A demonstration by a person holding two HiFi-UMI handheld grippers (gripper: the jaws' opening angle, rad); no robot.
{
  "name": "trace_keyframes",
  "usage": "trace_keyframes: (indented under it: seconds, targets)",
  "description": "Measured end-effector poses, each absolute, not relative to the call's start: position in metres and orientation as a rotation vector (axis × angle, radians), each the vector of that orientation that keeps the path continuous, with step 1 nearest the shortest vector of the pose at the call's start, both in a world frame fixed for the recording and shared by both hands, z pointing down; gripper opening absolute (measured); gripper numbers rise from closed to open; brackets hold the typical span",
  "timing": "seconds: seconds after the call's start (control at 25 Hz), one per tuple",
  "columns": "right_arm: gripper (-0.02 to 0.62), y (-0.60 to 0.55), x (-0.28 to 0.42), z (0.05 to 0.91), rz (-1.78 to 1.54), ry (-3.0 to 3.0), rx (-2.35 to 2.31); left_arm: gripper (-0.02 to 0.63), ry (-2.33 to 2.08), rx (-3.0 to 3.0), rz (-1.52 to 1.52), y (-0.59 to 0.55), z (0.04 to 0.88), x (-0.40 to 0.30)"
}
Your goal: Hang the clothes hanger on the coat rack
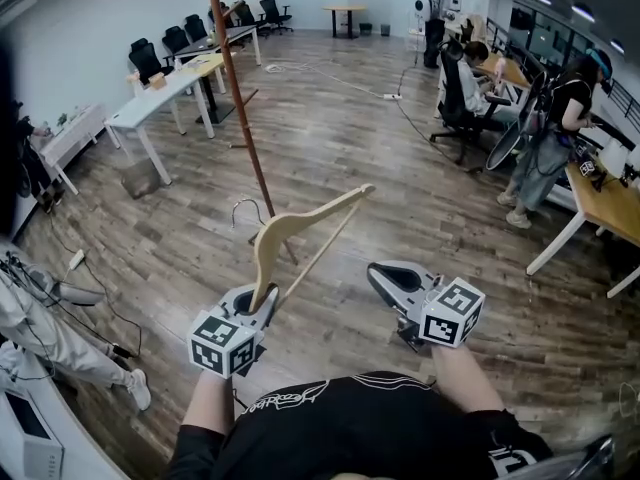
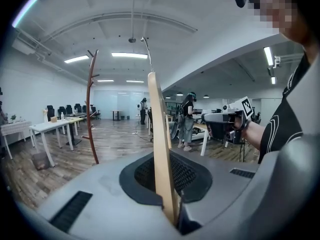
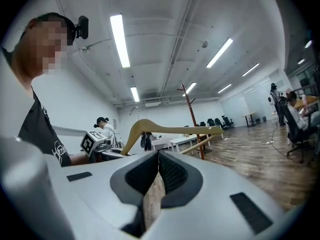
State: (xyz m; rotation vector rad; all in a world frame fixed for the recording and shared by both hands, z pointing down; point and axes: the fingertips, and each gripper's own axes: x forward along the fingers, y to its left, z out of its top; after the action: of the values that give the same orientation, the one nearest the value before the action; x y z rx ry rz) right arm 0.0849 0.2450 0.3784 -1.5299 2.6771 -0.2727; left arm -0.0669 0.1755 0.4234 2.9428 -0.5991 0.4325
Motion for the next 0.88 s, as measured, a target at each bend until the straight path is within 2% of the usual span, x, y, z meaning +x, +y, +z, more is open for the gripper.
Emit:
trace_keyframes:
  seconds: [0.36, 0.88]
  targets:
    - [0.038, 0.233, 0.145, 0.368, -0.231, 2.703, -1.480, 0.011, -0.547, 3.046, 0.465, 0.172, 0.404, 0.004]
    - [0.040, 0.183, 0.165, 0.372, -0.201, 2.727, -1.452, 0.011, -0.574, 3.064, 0.445, 0.121, 0.411, 0.019]
